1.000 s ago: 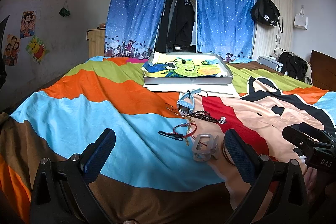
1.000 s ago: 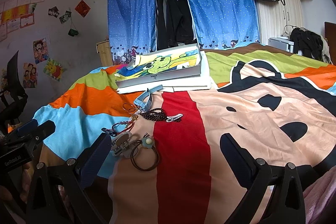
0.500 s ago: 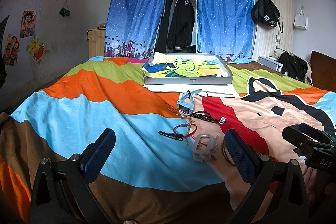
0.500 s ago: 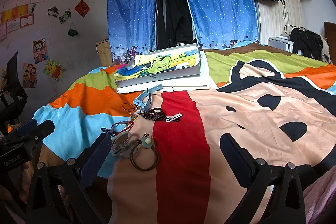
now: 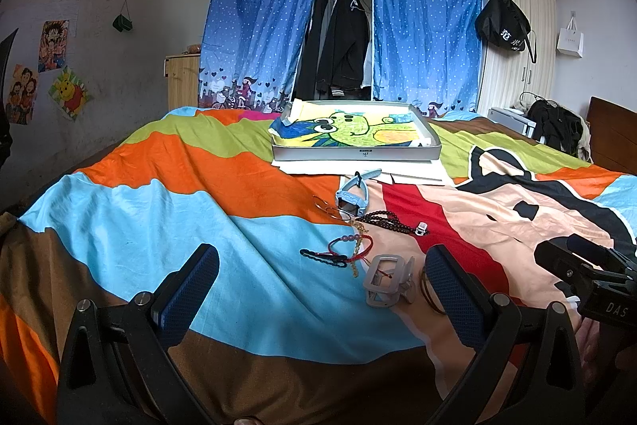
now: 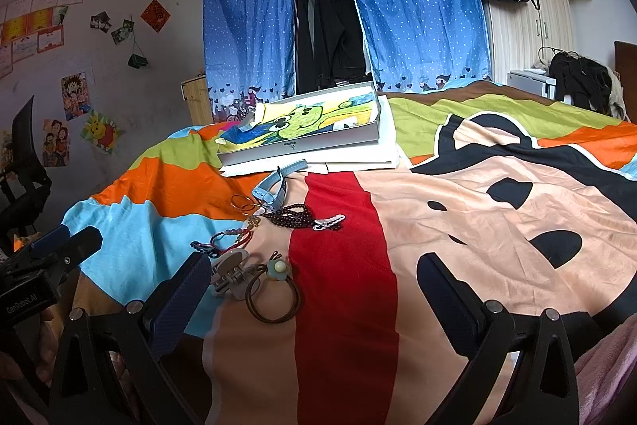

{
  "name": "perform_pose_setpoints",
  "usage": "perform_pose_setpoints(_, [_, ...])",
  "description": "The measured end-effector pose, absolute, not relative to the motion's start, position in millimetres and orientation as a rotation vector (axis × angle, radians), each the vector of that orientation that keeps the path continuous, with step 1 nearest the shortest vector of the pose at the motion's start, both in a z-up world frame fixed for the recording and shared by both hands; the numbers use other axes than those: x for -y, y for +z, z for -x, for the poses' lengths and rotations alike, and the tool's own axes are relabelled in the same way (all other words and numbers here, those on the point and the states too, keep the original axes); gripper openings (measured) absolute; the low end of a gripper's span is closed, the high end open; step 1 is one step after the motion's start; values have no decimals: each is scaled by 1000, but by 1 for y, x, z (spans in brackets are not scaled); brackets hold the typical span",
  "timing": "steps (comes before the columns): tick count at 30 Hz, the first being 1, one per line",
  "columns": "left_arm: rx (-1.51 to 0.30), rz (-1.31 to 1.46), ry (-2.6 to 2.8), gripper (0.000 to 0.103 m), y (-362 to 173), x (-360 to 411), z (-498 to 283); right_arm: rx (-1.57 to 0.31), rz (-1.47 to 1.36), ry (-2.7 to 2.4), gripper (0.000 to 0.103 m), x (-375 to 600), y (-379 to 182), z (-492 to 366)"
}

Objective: Organize jewelry

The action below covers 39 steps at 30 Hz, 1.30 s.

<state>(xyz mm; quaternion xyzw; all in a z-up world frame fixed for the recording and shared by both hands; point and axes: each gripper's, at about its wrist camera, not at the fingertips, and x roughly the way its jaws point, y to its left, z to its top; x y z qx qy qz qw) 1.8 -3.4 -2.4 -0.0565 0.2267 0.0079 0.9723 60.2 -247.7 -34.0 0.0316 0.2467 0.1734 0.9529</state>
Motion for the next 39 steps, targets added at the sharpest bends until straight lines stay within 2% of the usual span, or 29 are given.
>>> perform_pose_setpoints(23, [-460,115,18,102,-1,2,-3,-522,-61,340,103,255,-39,-62])
perform_pose_setpoints(39, [-570,137,97,102,-12,-8,-19,-594,-82,319,103,258,-40,-77])
